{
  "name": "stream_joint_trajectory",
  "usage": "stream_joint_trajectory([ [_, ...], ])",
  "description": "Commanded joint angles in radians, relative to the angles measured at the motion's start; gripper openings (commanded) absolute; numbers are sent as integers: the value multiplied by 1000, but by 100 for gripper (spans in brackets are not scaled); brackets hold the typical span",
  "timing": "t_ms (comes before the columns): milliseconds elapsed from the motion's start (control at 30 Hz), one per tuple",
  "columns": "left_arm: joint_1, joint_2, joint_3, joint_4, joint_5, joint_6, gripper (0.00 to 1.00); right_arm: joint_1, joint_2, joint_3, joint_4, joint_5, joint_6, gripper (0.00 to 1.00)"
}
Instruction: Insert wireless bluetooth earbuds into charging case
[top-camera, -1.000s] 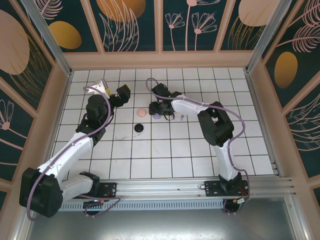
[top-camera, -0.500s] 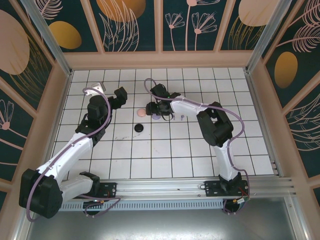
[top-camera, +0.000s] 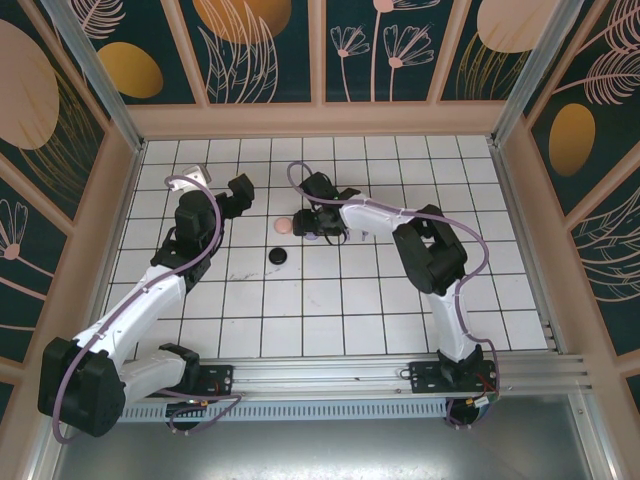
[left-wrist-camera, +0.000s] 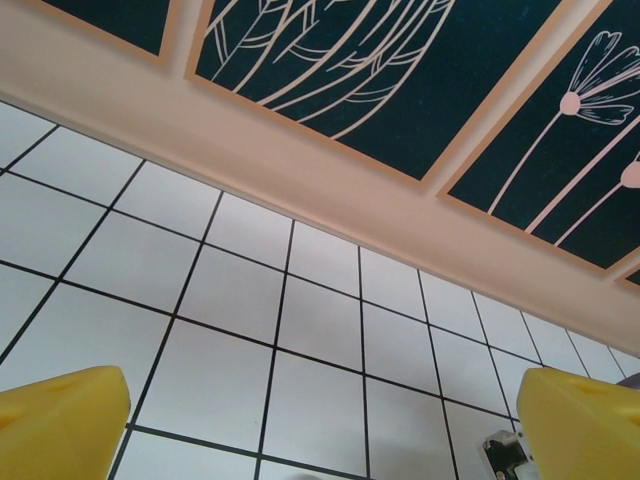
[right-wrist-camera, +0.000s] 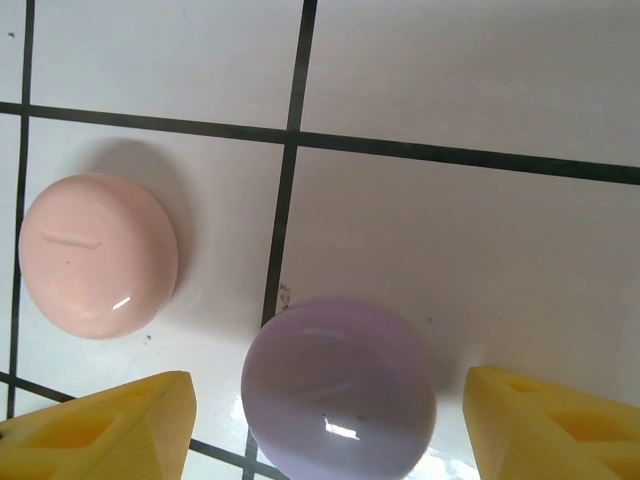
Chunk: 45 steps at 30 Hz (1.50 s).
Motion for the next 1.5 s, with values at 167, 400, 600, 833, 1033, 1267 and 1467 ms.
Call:
stream_joint_trajectory([
  [167,4,-6,17,16,56,49,99,24,10,115,-117,76,-224,73],
  [400,3,-5,21,15,61,54,99,30,53,156,-154,83,-324,73],
  [600,3,-4,21,19,62,52,99,36,91,176,-172,112,-330,73],
  [833,4,-4,18,24,67,49,99,37,127,192,-178,120,-325,71],
  [1033,4,-7,16,26,62,49,99,39,136,195,-180,117,-324,68],
  [1267,4,-11,10,27,65,46,99,44,144,193,-183,108,-319,61],
  [1467,4,-16,5,35,87,46,99,47,135,178,-182,102,-307,46],
])
